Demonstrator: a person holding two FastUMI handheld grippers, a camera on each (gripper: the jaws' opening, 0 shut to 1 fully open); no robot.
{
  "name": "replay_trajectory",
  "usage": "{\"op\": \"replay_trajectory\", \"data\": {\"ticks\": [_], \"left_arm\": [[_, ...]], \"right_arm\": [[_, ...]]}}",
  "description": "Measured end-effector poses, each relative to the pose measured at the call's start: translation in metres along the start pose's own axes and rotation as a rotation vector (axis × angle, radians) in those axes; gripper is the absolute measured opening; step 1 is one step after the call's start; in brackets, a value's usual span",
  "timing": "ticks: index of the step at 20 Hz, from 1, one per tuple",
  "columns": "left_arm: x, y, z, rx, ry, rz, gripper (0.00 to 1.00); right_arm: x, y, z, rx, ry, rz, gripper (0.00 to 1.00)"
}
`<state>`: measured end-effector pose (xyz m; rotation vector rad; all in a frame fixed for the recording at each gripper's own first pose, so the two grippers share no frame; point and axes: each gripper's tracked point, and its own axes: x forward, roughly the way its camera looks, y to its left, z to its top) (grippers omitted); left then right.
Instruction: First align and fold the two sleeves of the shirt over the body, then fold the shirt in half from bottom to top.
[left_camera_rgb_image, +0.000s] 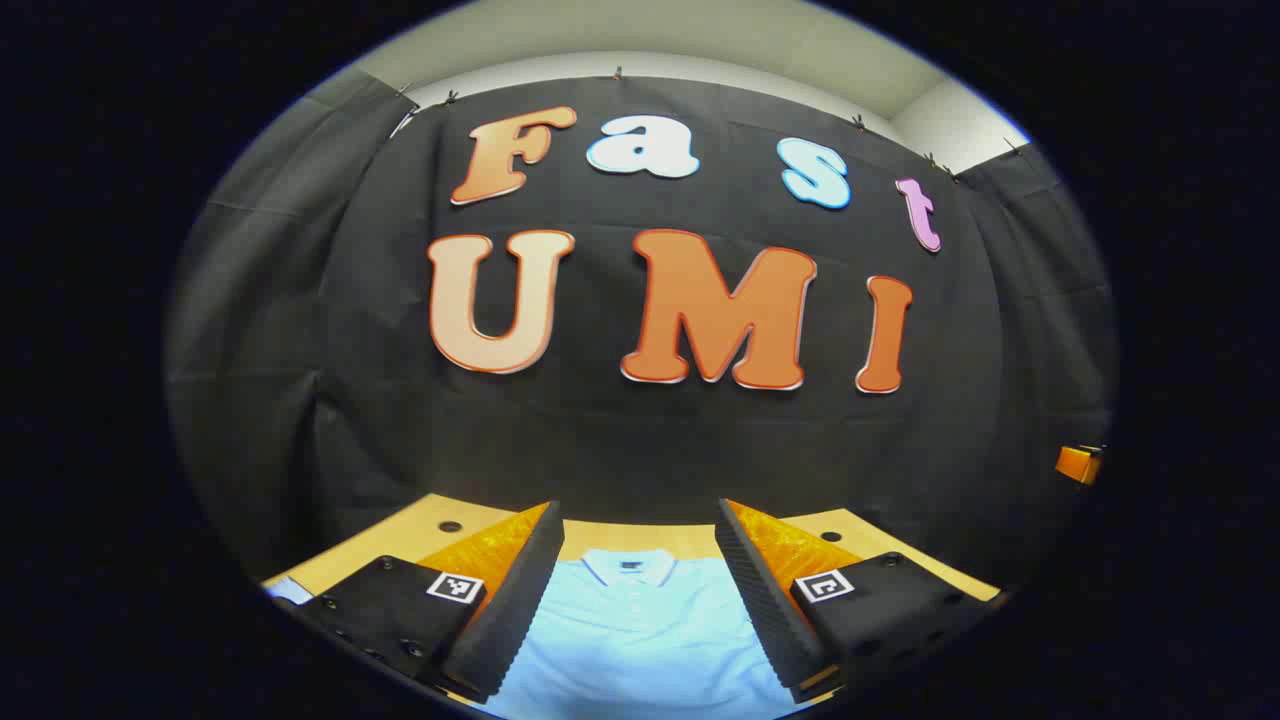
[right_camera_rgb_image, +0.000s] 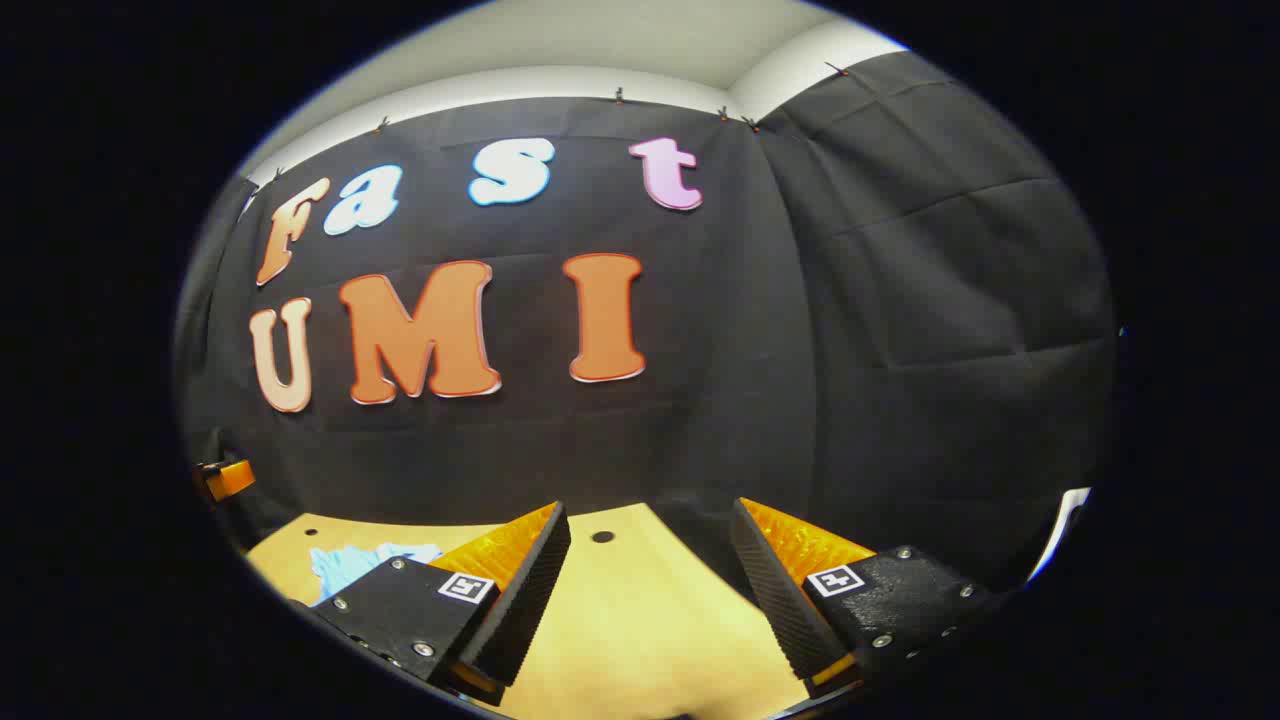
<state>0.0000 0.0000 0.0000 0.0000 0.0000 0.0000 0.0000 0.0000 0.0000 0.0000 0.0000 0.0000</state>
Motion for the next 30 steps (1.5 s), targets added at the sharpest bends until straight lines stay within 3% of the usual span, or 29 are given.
{"op": "replay_trajectory", "data": {"ticks": [4, 7, 11, 18, 30], "left_arm": [[-0.017, 0.112, 0.017, 0.123, -0.036, 0.059, 0.97], [-0.022, 0.164, 0.016, 0.107, 0.017, 0.092, 0.97], [-0.024, 0.208, 0.013, 0.044, 0.045, 0.134, 0.97], [0.004, 0.239, 0.014, 0.033, 0.052, 0.177, 0.97], [0.109, 0.219, -0.005, 0.083, 0.056, 0.238, 0.97]], "right_arm": [[-0.014, 0.116, -0.020, 0.111, 0.063, 0.079, 0.98], [-0.022, 0.179, -0.025, 0.095, 0.087, 0.135, 1.00], [-0.024, 0.228, -0.039, 0.044, 0.177, 0.207, 1.00], [-0.003, 0.239, -0.062, -0.043, 0.257, 0.196, 0.98], [0.124, 0.214, -0.081, -0.037, 0.381, 0.164, 0.98]]}}
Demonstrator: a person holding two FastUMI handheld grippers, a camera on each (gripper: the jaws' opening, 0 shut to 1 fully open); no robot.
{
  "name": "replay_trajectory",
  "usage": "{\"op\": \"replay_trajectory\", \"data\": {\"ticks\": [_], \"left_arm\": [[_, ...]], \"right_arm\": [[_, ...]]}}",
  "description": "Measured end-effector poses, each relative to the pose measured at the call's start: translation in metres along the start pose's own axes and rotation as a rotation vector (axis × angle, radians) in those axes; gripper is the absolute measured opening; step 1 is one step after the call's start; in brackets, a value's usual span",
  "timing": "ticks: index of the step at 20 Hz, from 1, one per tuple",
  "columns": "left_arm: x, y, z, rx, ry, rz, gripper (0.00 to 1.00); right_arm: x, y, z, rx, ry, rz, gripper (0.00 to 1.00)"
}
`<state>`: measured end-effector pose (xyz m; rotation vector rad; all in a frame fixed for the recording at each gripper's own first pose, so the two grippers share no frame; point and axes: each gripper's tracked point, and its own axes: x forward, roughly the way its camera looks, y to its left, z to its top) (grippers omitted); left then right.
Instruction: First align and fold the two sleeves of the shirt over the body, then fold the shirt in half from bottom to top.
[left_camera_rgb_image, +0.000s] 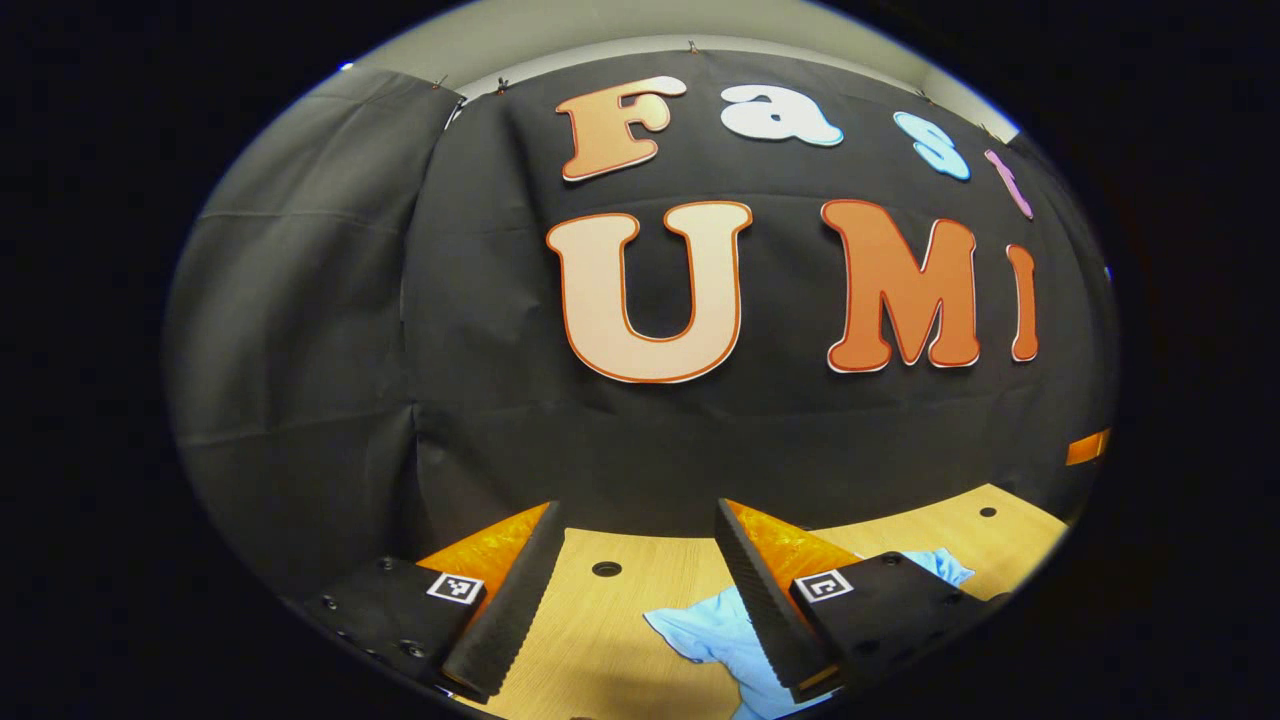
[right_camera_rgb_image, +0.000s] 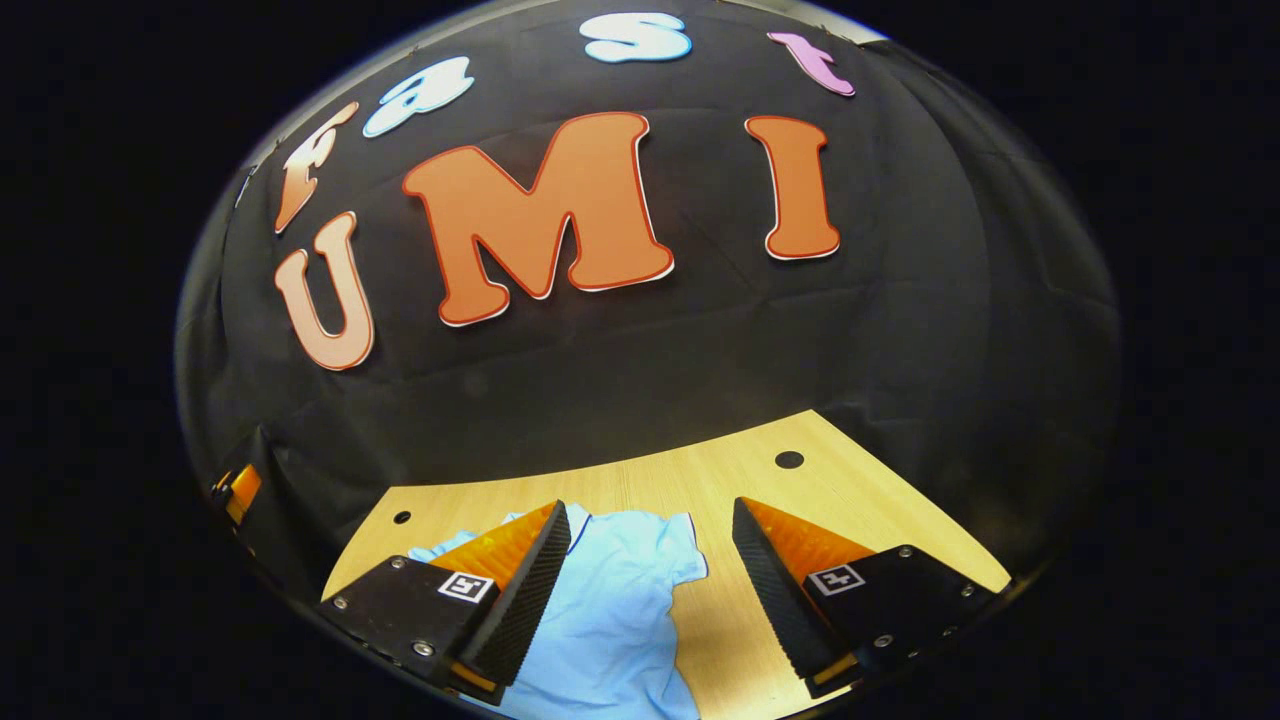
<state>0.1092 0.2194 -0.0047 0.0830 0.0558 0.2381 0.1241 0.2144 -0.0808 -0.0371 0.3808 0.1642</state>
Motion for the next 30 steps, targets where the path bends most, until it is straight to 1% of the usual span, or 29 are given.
{"op": "replay_trajectory", "data": {"ticks": [2, 7, 10, 13, 14, 17, 21, 23, 24, 26, 30], "left_arm": [[0.009, -0.004, -0.005, -0.008, 0.013, 0.007, 0.97], [0.029, -0.008, -0.014, 0.004, 0.040, 0.005, 0.97], [0.041, -0.008, -0.020, 0.014, 0.058, 0.003, 0.97], [0.051, -0.011, -0.031, 0.012, 0.085, -0.011, 0.97], [0.052, -0.010, -0.036, 0.008, 0.094, -0.014, 0.97], [0.063, -0.004, -0.046, 0.006, 0.116, -0.010, 0.97], [0.076, 0.009, -0.056, 0.007, 0.136, 0.012, 0.97], [0.081, 0.018, -0.064, 0.002, 0.151, 0.024, 0.97], [0.084, 0.023, -0.068, 0.002, 0.160, 0.032, 0.97], [0.086, 0.029, -0.075, 0.003, 0.177, 0.044, 0.97], [0.094, 0.031, -0.092, -0.004, 0.214, 0.056, 0.97]], "right_arm": [[0.017, -0.007, 0.002, -0.004, 0.014, -0.006, 0.98], [0.064, -0.007, -0.015, 0.025, 0.135, 0.023, 0.98], [0.100, -0.006, -0.035, 0.009, 0.245, 0.028, 0.99], [0.138, 0.000, -0.052, 0.010, 0.356, 0.051, 0.98], [0.147, 0.002, -0.063, -0.003, 0.406, 0.048, 0.98], [0.195, -0.008, -0.094, -0.066, 0.509, -0.003, 0.98], [0.231, -0.021, -0.135, -0.069, 0.675, -0.056, 0.98], [0.235, -0.033, -0.167, -0.071, 0.783, -0.097, 0.99], [0.235, -0.041, -0.181, -0.096, 0.821, -0.125, 0.98], [0.235, -0.046, -0.196, -0.124, 0.862, -0.136, 0.99], [0.237, -0.044, -0.211, -0.110, 0.914, -0.145, 0.99]]}}
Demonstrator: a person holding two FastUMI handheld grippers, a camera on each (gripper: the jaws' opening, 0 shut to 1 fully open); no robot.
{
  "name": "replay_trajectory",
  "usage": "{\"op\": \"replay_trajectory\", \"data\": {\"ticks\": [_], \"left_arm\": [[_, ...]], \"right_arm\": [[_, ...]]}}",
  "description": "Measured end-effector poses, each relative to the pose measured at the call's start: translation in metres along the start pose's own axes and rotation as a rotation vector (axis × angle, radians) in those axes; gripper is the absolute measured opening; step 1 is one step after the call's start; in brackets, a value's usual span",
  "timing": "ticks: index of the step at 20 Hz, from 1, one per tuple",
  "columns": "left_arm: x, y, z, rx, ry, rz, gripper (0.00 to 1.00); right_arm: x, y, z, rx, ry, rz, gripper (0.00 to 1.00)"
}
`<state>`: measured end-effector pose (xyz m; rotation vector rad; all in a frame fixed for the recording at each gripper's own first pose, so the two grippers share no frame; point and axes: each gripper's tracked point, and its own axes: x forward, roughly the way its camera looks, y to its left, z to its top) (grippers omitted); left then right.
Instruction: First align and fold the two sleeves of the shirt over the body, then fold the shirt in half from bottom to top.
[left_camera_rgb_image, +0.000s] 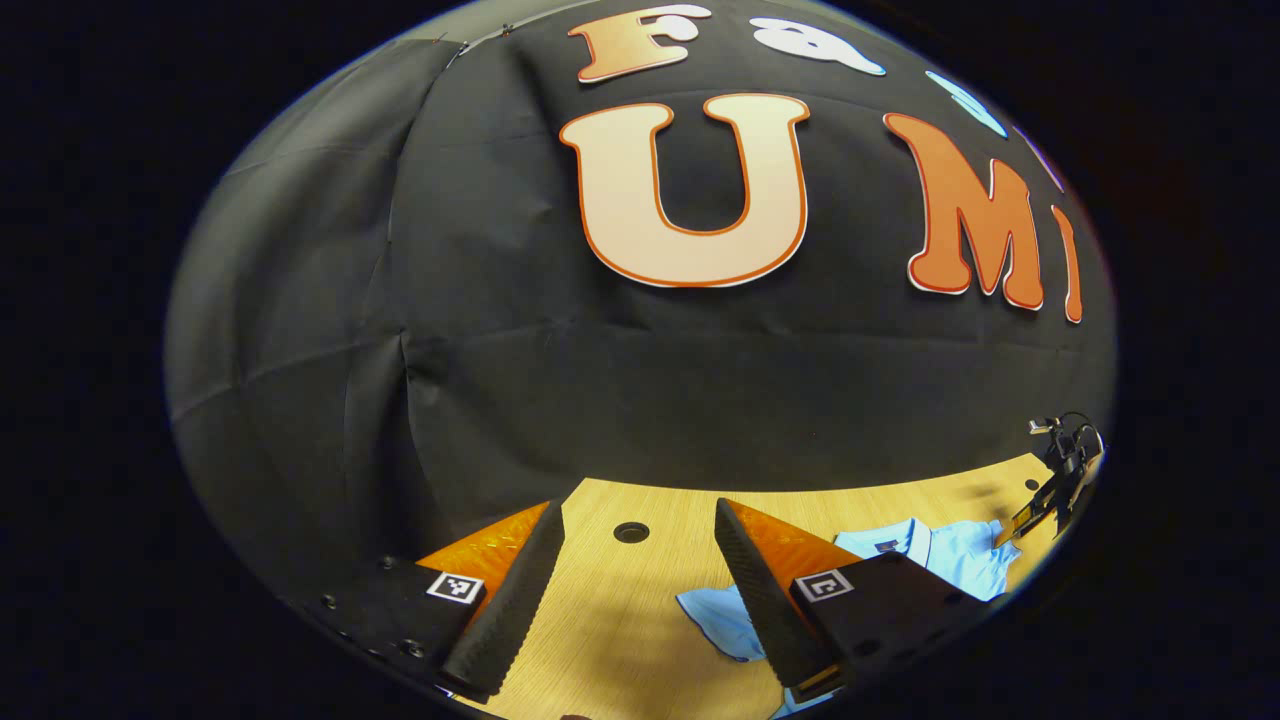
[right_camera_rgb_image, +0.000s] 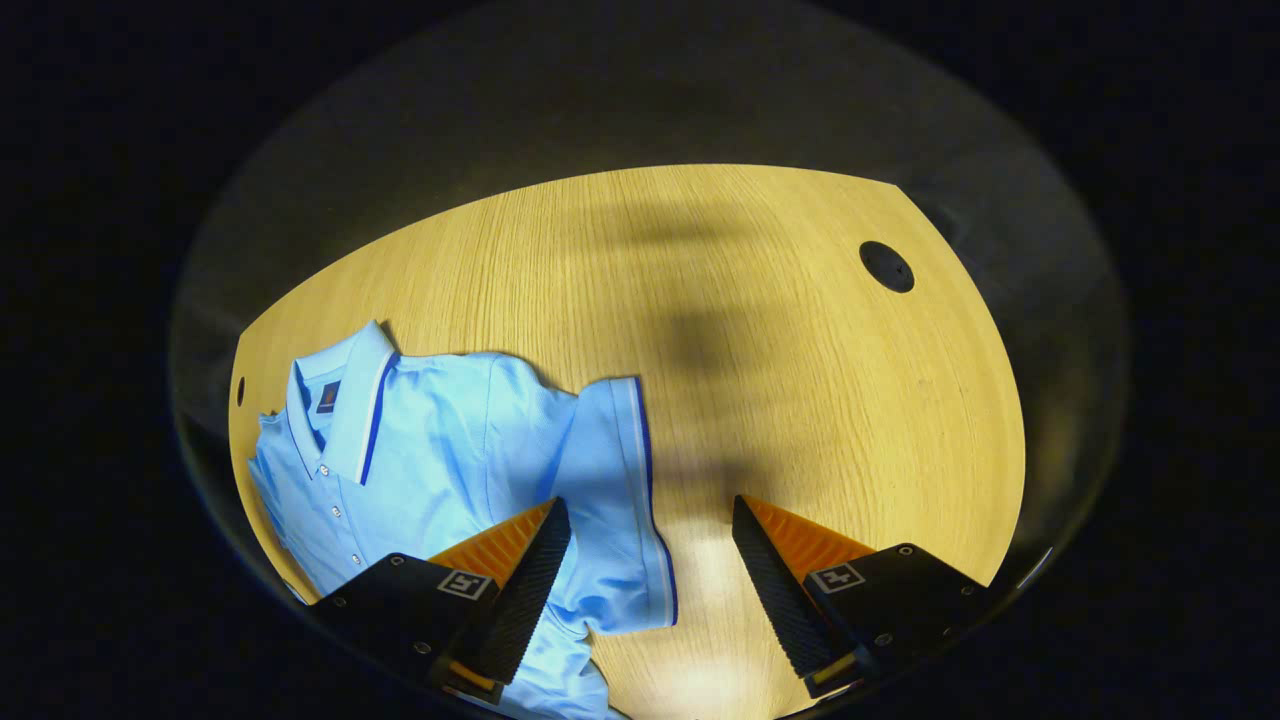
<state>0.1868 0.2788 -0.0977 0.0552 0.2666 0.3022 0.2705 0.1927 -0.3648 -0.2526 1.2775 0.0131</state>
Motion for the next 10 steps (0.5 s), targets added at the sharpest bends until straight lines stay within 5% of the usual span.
{"op": "replay_trajectory", "data": {"ticks": [5, 6, 8, 9, 10], "left_arm": [[0.003, 0.004, -0.005, -0.012, 0.021, 0.009, 0.97], [0.004, 0.005, -0.009, -0.016, 0.027, 0.009, 0.97], [0.004, 0.003, -0.011, -0.027, 0.037, 0.007, 0.97], [0.005, 0.002, -0.015, -0.033, 0.045, 0.008, 0.97], [0.004, 0.002, -0.018, -0.038, 0.052, 0.011, 0.97]], "right_arm": [[0.000, 0.003, -0.001, -0.016, 0.001, -0.002, 0.92], [0.001, 0.004, -0.003, -0.023, 0.005, 0.000, 0.80], [0.001, 0.005, -0.005, -0.031, -0.005, -0.002, 0.72], [-0.001, 0.007, -0.004, -0.029, -0.012, 0.000, 0.45], [-0.003, 0.008, -0.004, -0.026, -0.020, 0.005, 0.39]]}}
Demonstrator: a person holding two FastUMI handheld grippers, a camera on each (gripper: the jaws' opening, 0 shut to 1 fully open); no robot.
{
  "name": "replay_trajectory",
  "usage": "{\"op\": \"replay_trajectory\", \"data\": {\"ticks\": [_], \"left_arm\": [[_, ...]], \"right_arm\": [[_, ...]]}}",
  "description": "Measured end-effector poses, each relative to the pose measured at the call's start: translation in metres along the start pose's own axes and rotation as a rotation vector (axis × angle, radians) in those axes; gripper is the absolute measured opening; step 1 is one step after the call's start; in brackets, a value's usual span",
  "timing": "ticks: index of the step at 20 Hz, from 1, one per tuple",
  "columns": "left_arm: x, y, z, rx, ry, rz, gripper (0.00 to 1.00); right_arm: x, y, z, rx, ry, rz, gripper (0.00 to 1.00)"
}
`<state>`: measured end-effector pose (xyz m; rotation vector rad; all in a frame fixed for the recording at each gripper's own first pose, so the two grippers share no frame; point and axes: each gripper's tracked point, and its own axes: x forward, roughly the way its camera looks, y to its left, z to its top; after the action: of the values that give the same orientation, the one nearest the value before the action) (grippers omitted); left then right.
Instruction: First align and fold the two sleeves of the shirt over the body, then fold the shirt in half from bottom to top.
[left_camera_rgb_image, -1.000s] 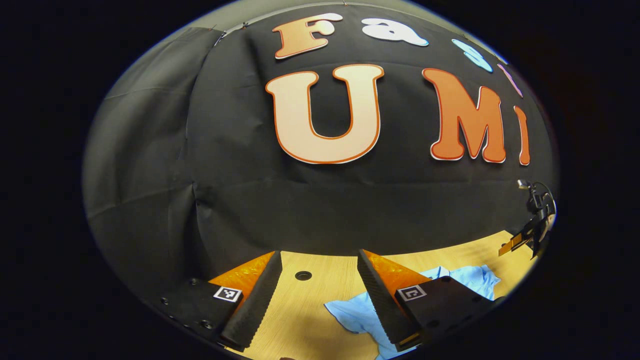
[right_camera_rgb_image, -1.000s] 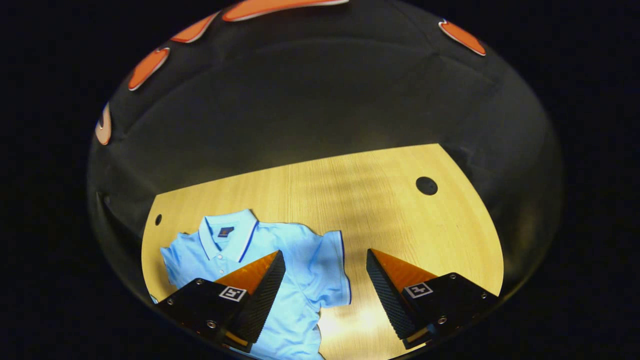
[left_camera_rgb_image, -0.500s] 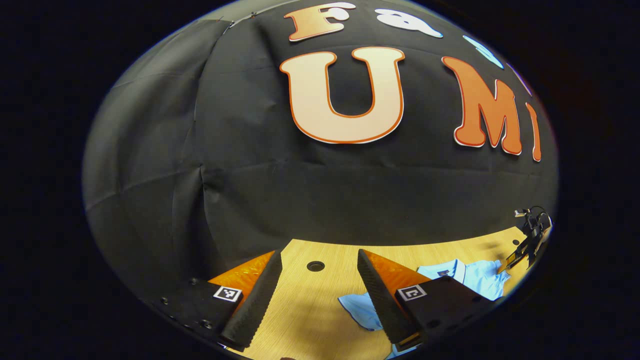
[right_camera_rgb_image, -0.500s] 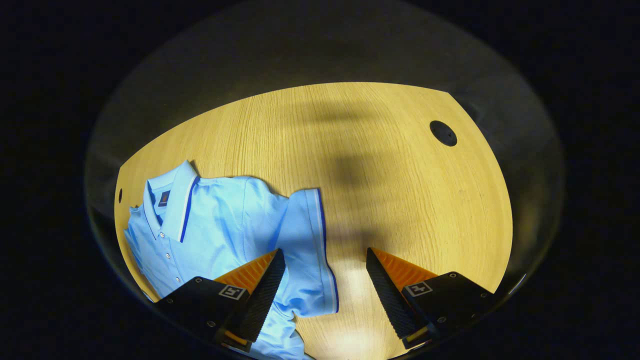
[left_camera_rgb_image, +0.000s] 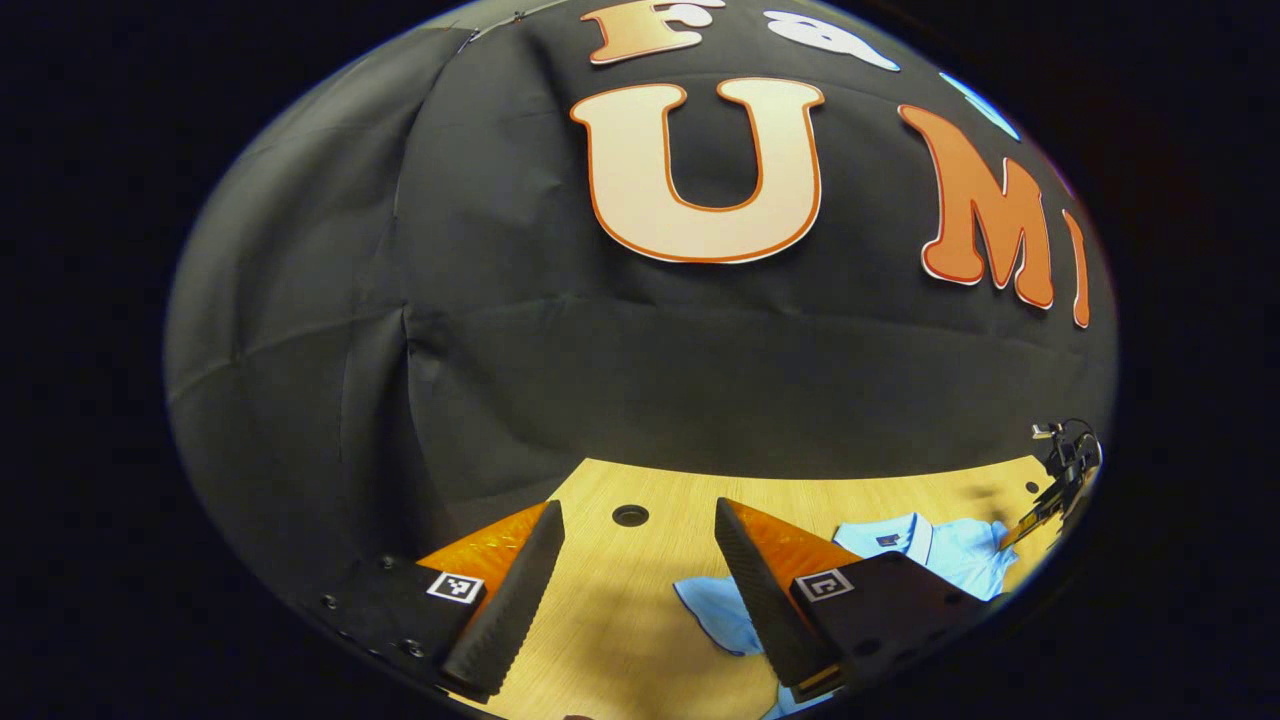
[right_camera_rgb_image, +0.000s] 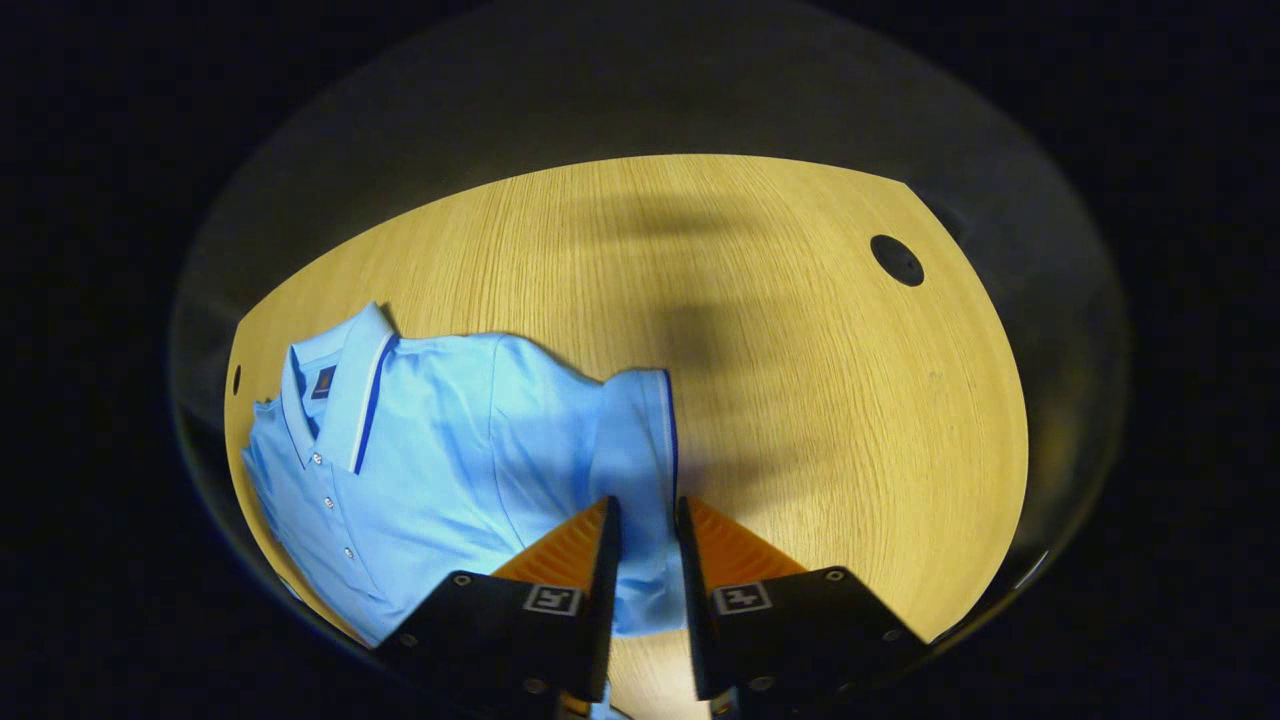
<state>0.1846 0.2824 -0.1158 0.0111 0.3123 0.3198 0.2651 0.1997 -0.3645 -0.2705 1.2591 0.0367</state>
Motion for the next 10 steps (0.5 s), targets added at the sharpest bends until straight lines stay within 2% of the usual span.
{"op": "replay_trajectory", "data": {"ticks": [1, 3, 6, 10], "left_arm": [[0.000, 0.002, -0.001, -0.004, 0.006, 0.007, 0.96], [-0.005, 0.010, -0.002, -0.013, 0.014, 0.016, 0.97], [-0.008, 0.023, -0.003, 0.021, 0.004, 0.035, 0.97], [-0.017, 0.035, -0.002, 0.022, 0.001, 0.038, 0.97]], "right_arm": [[0.001, 0.001, 0.002, 0.004, -0.010, 0.006, 0.16], [-0.003, 0.009, -0.002, 0.019, -0.022, 0.033, 0.04], [-0.023, 0.014, 0.006, -0.072, -0.108, 0.007, 0.02], [-0.064, 0.053, 0.009, -0.089, -0.176, 0.077, 0.02]]}}
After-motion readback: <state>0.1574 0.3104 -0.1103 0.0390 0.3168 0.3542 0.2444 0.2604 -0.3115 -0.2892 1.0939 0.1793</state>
